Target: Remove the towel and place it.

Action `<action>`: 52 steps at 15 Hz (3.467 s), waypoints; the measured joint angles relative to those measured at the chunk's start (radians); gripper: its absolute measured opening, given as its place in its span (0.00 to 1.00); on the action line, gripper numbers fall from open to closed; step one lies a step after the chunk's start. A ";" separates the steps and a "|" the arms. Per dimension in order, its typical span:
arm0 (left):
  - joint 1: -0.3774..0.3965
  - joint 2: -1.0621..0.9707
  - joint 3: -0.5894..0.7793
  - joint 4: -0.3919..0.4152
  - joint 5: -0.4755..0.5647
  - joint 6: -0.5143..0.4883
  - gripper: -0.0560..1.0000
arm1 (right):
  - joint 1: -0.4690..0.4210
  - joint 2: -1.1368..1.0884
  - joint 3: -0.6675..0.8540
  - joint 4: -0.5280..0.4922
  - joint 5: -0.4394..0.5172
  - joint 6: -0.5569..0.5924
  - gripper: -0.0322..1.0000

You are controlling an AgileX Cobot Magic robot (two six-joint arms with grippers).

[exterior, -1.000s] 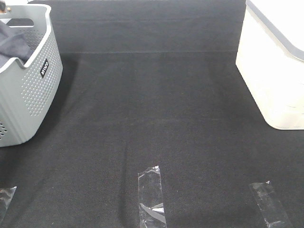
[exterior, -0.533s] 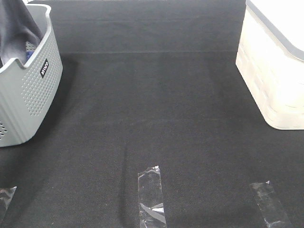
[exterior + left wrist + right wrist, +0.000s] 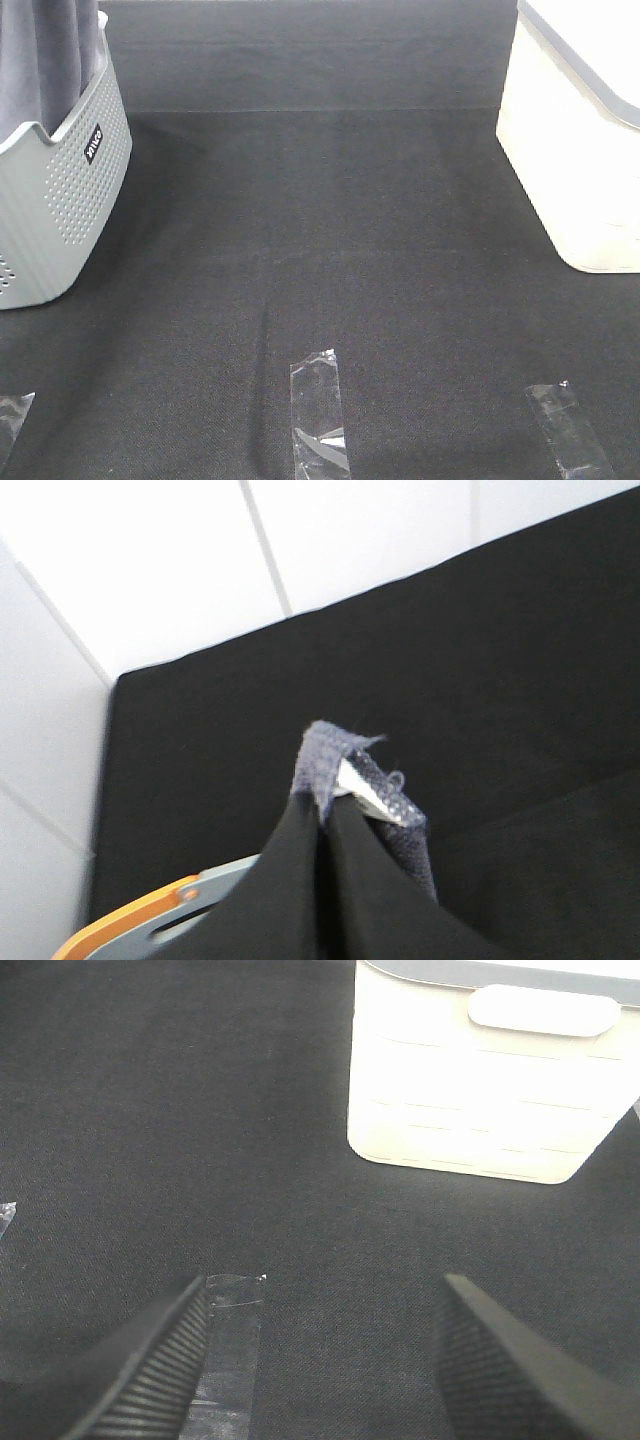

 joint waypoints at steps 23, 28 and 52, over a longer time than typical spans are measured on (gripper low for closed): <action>-0.629 -0.067 0.000 -0.130 0.185 0.060 0.05 | 0.000 1.300 -0.034 1.629 -0.149 -1.773 0.76; -0.630 -0.067 0.000 -0.183 0.185 0.061 0.05 | 0.005 1.498 -0.158 1.642 0.006 -1.807 0.76; -0.630 -0.029 0.000 -0.120 0.023 0.052 0.05 | 0.150 1.665 -0.268 1.643 -0.066 -1.811 0.22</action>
